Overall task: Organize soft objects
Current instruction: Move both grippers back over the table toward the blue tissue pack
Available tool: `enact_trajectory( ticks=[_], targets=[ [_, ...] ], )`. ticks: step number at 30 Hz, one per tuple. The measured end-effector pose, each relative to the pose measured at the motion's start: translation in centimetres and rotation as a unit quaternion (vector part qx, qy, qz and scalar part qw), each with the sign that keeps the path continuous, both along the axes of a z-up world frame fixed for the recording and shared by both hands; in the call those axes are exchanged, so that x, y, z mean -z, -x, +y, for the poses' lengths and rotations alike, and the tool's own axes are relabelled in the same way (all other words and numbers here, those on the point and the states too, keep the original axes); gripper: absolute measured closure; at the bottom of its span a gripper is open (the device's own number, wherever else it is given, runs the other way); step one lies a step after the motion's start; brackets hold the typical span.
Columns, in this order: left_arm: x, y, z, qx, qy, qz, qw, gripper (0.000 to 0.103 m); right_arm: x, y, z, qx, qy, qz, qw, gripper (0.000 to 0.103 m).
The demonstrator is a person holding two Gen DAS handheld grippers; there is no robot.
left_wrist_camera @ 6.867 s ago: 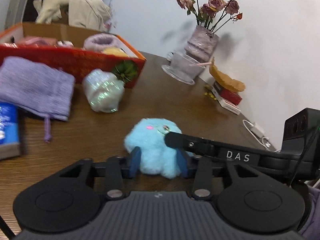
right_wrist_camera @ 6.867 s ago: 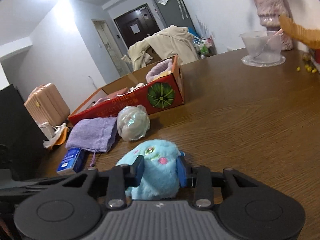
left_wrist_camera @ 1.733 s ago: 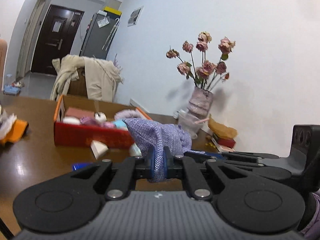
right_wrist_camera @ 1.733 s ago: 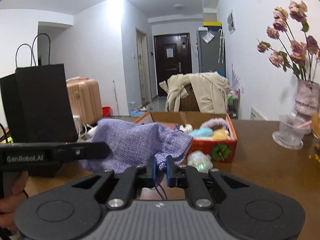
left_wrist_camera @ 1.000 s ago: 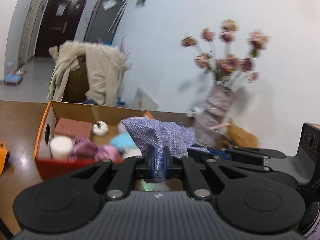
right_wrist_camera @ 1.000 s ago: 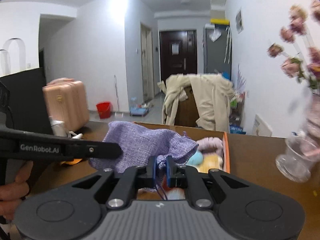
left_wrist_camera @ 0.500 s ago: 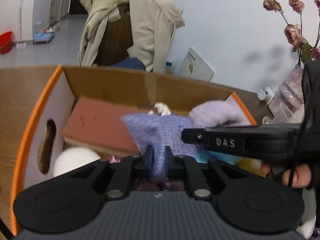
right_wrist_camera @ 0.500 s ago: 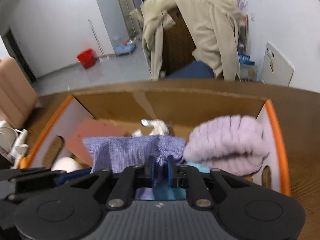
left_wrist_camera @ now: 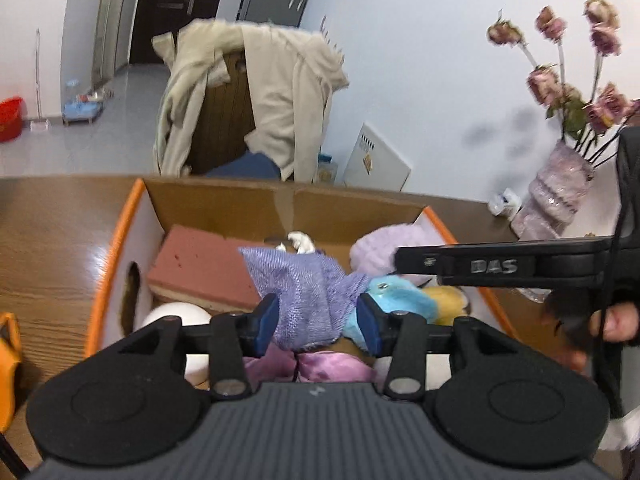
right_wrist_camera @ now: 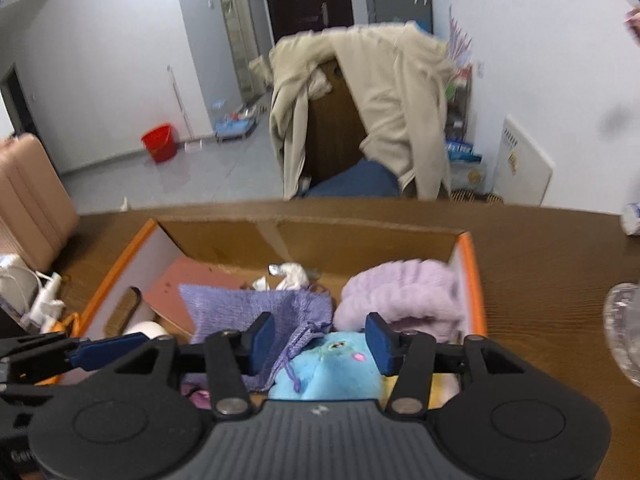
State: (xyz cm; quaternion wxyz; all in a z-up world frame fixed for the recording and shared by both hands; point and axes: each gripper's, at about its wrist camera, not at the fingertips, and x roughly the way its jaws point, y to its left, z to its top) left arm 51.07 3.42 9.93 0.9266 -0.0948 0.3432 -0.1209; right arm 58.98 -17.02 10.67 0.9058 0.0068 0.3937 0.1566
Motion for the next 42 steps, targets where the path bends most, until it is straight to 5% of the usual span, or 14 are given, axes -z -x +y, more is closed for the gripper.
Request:
enact_trajectory(
  ticks=[8,15,22,26,31,42],
  targets=[
    [-5.7,8.2,-0.3,0.001,-0.042,-0.088,0.9952,0.034,-6.2,9.4,-2.9,0.002,0.018,-0.088,0.996,0.04],
    [-7.1,19.2,-0.3,-0.016,-0.066,-0.165,0.984,0.013,-7.7,20.7,-4.3,0.0,0.011,-0.181,0.983,0.027],
    [-5.5,29.8,-0.2,-0.019,-0.061,-0.221,0.9732,0.002,-5.3,31.7,-4.0,0.0,0.016,-0.245,0.969,0.02],
    [-2.8,34.5,-0.5,-0.019,-0.089,-0.227,0.9696,0.0,-2.6,37.6,-4.1,0.01,0.02,-0.266,0.964,0.015],
    [0.4,39.0,-0.1,-0.028,-0.07,-0.203,0.9764,0.0,1.1,43.5,-3.8,0.02,0.026,-0.253,0.967,0.014],
    [1.7,41.0,-0.2,-0.029,-0.074,-0.199,0.9769,0.0,3.6,47.9,-3.0,0.0,0.029,-0.245,0.969,0.014]
  ],
)
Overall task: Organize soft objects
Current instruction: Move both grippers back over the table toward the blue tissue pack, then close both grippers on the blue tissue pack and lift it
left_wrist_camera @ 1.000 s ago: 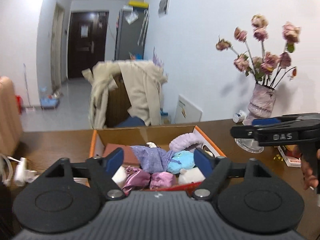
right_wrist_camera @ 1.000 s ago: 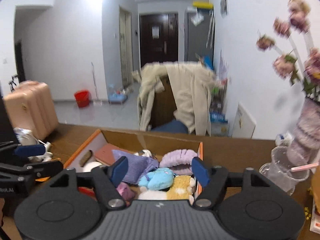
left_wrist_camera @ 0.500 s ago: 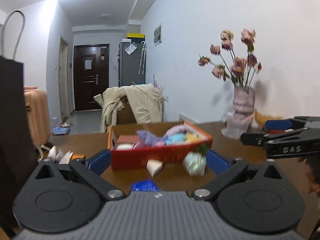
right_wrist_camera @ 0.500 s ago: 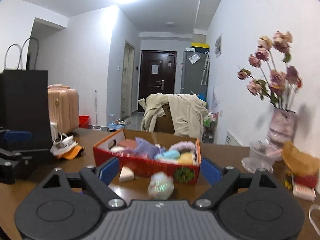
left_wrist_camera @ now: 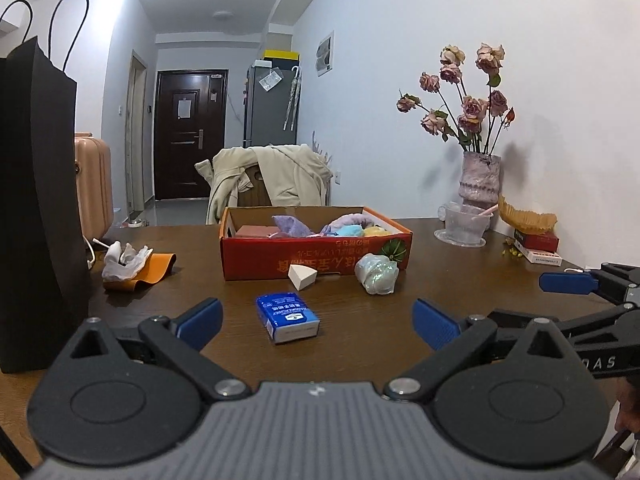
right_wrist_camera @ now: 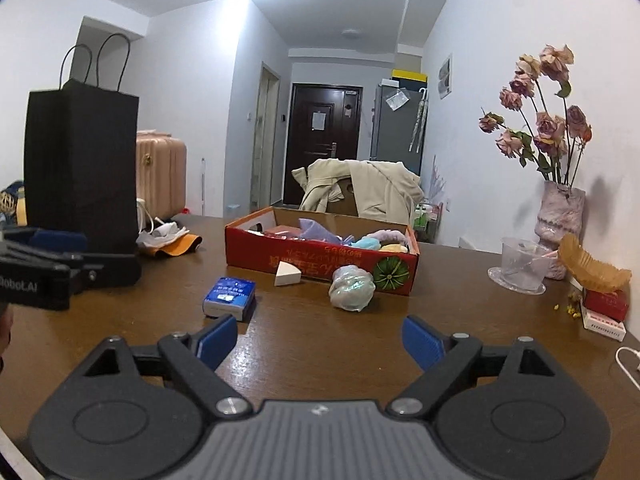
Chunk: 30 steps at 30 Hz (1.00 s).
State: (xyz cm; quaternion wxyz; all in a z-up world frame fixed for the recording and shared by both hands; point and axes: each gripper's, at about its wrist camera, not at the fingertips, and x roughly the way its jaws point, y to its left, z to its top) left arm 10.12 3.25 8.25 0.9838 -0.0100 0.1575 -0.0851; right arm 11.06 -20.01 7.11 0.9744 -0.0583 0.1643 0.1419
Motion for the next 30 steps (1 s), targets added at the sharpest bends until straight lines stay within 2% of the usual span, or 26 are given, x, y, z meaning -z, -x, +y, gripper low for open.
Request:
enact_trajectory(
  ticks=[9,14,17,18,19,20,24,27,30],
  targets=[
    [1.4,-4.0,0.8,-0.006,-0.004,0.029,0.9995,0.0,0.9,-4.1,0.1,0.016,-0.017,0.037,0.999,0.014],
    [2.3,-8.7,2.6,-0.015,-0.008,0.063,0.9979,0.0,1.4,-7.8,1.8,0.009,-0.022,0.063,0.998,0.016],
    [2.4,-12.3,3.6,-0.008,-0.008,0.068,0.9976,0.0,1.9,-10.2,3.0,-0.003,-0.032,0.09,0.995,0.025],
    [2.4,-14.0,4.0,0.003,-0.003,0.075,0.9972,0.005,2.3,-11.2,3.5,-0.009,-0.037,0.104,0.994,0.032],
    [2.5,-15.5,4.4,0.01,0.002,0.085,0.9963,0.013,2.6,-12.0,4.1,-0.015,-0.042,0.116,0.992,0.038],
    [2.5,-16.9,4.7,0.018,0.008,0.096,0.9952,0.018,2.9,-12.8,4.7,-0.022,-0.046,0.127,0.991,0.04],
    [3.8,-23.1,5.7,0.073,0.045,0.149,0.9852,0.048,4.2,-15.1,8.0,-0.045,-0.047,0.152,0.986,0.052],
    [5.1,-25.6,5.7,0.105,0.053,0.169,0.9786,0.057,5.1,-16.7,10.3,-0.06,-0.034,0.17,0.983,0.057],
    [6.4,-26.5,6.0,0.104,0.064,0.194,0.9733,0.064,6.2,-18.3,11.2,-0.046,-0.022,0.184,0.982,0.064]
  ],
)
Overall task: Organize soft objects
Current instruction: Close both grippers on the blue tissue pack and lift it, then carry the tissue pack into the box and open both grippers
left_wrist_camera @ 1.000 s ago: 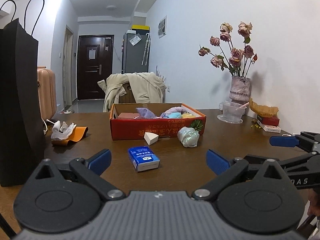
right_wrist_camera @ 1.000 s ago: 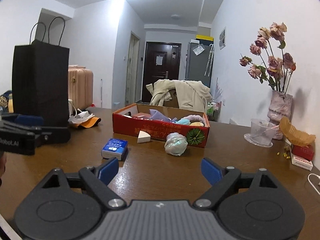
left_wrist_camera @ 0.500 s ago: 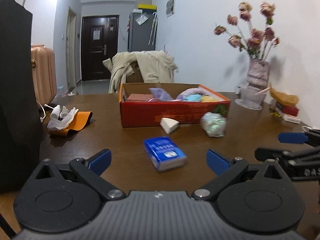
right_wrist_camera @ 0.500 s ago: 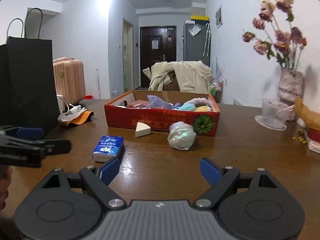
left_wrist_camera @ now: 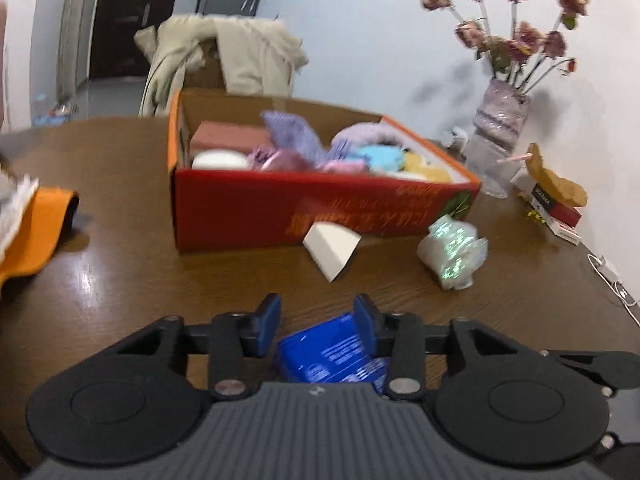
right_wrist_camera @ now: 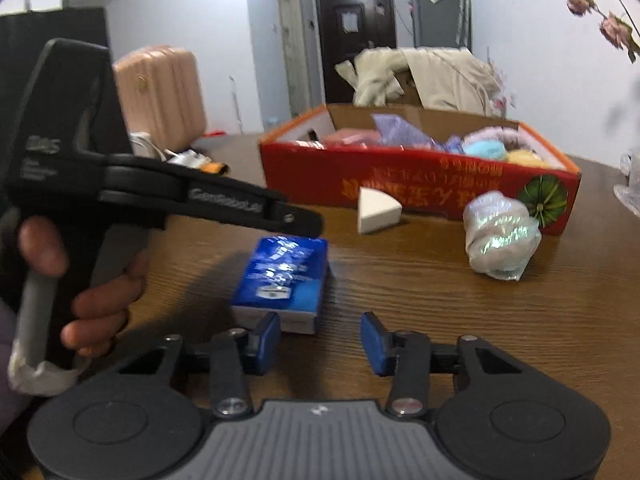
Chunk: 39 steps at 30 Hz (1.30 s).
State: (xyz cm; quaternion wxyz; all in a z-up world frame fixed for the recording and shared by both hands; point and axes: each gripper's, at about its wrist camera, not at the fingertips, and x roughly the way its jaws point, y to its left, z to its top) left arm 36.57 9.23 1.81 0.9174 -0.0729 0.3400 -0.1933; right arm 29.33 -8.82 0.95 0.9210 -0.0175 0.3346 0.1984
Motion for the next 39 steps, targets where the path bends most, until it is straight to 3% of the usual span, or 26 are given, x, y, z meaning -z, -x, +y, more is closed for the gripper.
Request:
enact_trajectory(
  ticks=[7,10,14,22,27,32,39],
  targets=[
    [0.6,1.1,1.8,-0.006,0.072,0.041,0.9965,0.064,-0.2,-2.6,-3.8,0.108,-0.042,-0.008,0.993,0.065],
    [0.6,1.7,1.9,-0.008,0.08,0.044,0.9958,0.064,-0.8,-1.7,-4.9,0.091,-0.094,-0.014,0.991,0.065],
    [0.9,2.2,2.0,-0.002,0.103,0.052,0.9934,0.069,-0.8,-1.7,-4.7,0.041,-0.156,0.022,0.987,0.069],
    [1.3,3.7,1.0,-0.014,0.114,0.066,0.9911,0.071,0.6,-2.9,-4.9,0.056,-0.179,0.047,0.981,0.081],
    [0.8,5.8,-0.3,-0.038,0.116,0.058,0.9909,0.071,0.9,-1.8,-5.9,0.048,-0.178,0.043,0.982,0.082],
    [0.5,9.2,-2.1,-0.054,0.128,0.056,0.9887,0.071,0.1,1.1,-7.3,0.04,-0.16,0.045,0.985,0.083],
    [-1.2,13.0,-5.7,-0.029,0.131,0.031,0.9905,0.071,-2.2,5.3,-10.8,0.053,-0.157,0.011,0.986,0.084]
  ],
)
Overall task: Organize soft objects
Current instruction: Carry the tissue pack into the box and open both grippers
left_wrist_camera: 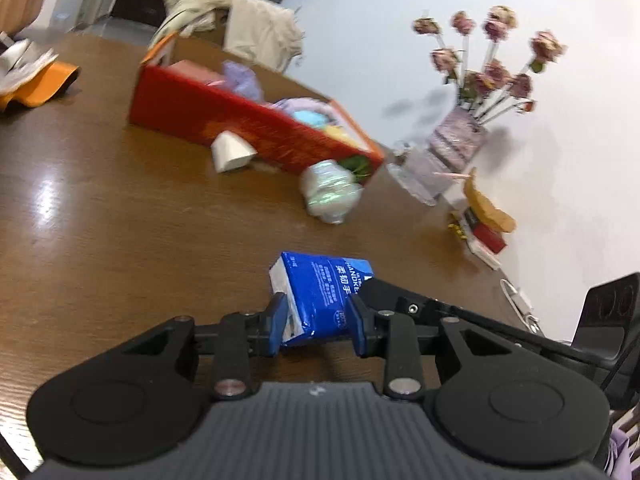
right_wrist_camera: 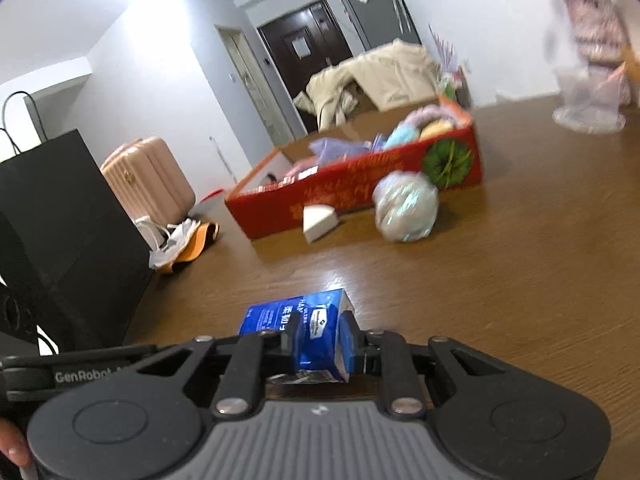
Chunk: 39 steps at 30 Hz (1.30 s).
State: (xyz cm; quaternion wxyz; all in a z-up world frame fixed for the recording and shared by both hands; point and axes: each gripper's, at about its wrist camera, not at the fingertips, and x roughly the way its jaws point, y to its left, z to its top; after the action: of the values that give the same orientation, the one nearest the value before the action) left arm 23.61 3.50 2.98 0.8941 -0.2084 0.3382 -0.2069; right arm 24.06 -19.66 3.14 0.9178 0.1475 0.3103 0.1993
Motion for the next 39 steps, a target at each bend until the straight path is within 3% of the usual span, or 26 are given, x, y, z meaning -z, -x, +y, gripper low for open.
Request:
enact_trajectory(
  ticks=[6,11,14,18,20,23,28,31,34,39],
  targets=[
    [-3.8,-2.6,-1.2,0.003,0.006,-0.046,0.9989,0.071,-3.5,-1.7,-1.9,0.003,-0.01,-0.039,0.999,0.084],
    [-8.1,-9.6,-0.8,-0.009,0.006,-0.092,0.9957,0.071,-7.5,-8.3,-1.9,-0.018,-0.008,-0.073,0.997,0.084],
    [-9.4,-14.9,-0.5,-0.019,-0.001,-0.097,0.9951,0.071,-8.8,-13.8,-1.0,-0.026,0.001,-0.076,0.997,0.084],
    [-8.5,-22.9,0.4,-0.033,0.002,-0.057,0.9978,0.071,-8.6,-21.5,0.2,-0.028,0.004,-0.055,0.998,0.085],
    [-6.7,-26.1,0.8,-0.042,0.002,-0.025,0.9988,0.071,-7.3,-25.1,0.6,-0.022,0.0,-0.025,0.999,0.086],
    [-3.7,-29.3,0.7,-0.049,-0.022,0.02,0.9984,0.075,-4.6,-28.8,2.0,-0.014,0.035,-0.001,0.999,0.089],
    [-0.9,-29.0,1.4,-0.049,-0.058,0.043,0.9961,0.075,-0.7,-30.4,4.1,-0.034,0.09,0.039,0.995,0.09],
    [-0.3,-28.6,2.0,-0.057,-0.07,0.043,0.995,0.074,-0.2,-30.3,4.3,-0.053,0.079,0.064,0.993,0.09],
    [-1.4,-27.2,1.6,-0.058,-0.073,0.035,0.995,0.071,-1.1,-29.5,4.4,-0.053,0.084,0.05,0.994,0.087],
    [-5.0,-22.9,1.2,-0.053,-0.087,-0.012,0.9947,0.067,-4.9,-27.0,3.7,-0.046,0.107,0.002,0.993,0.086]
  ],
)
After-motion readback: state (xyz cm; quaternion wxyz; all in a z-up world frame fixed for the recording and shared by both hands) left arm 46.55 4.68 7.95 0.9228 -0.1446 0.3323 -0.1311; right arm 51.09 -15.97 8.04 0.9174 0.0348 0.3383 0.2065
